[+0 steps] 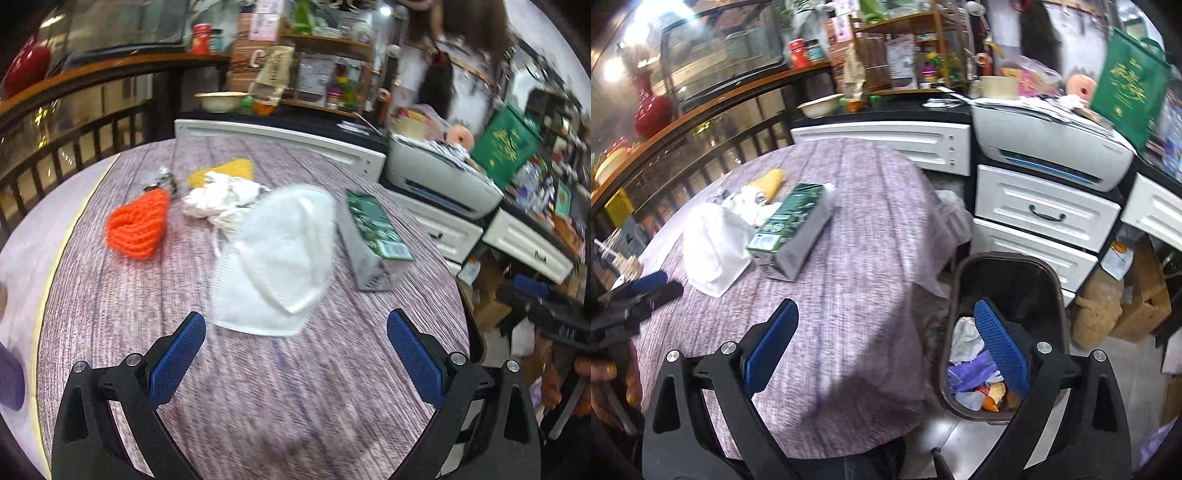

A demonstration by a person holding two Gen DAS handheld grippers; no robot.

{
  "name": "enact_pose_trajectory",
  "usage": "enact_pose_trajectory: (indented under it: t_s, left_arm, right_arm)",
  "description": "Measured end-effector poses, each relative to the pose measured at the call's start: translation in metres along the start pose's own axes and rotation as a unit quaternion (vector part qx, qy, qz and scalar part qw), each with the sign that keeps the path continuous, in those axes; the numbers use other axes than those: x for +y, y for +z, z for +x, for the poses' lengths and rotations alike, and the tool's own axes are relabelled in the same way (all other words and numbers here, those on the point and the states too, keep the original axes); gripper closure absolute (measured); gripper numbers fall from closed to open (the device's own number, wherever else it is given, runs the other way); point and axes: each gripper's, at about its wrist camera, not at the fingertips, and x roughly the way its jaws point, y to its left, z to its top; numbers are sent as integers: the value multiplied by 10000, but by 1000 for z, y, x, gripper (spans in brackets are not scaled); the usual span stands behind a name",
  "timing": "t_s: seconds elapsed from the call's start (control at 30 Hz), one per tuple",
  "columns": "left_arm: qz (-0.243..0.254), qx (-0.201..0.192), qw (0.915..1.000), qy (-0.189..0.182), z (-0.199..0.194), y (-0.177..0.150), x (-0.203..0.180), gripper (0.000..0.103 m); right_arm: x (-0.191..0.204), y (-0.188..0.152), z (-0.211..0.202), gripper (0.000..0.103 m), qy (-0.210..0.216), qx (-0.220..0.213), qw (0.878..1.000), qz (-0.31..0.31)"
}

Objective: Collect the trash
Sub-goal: 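Bring both tools back over the table, then grasp the white face mask with the left tool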

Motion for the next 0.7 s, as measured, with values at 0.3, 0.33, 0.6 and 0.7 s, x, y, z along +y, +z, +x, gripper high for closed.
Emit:
enact_pose_trajectory:
  t_s: [0.3,0.33,0.6,0.7]
  left_arm:
    - [516,-132,9984,-210,27,28,19,10]
    - [586,-82,9979,-253,31,27,21,15]
    - [534,120,9959,-716,32,14,15,85]
    - [765,-129,9955,-535,14,3,3,96]
  right_arm:
    - [21,-5,11,9,75,188,9995,-251]
    - [21,-6,12,9,73,206,9995,-244]
    - [22,-4,19,9,21,310,9992,-249]
    - [26,-2,25,9,90,377,9989,-253]
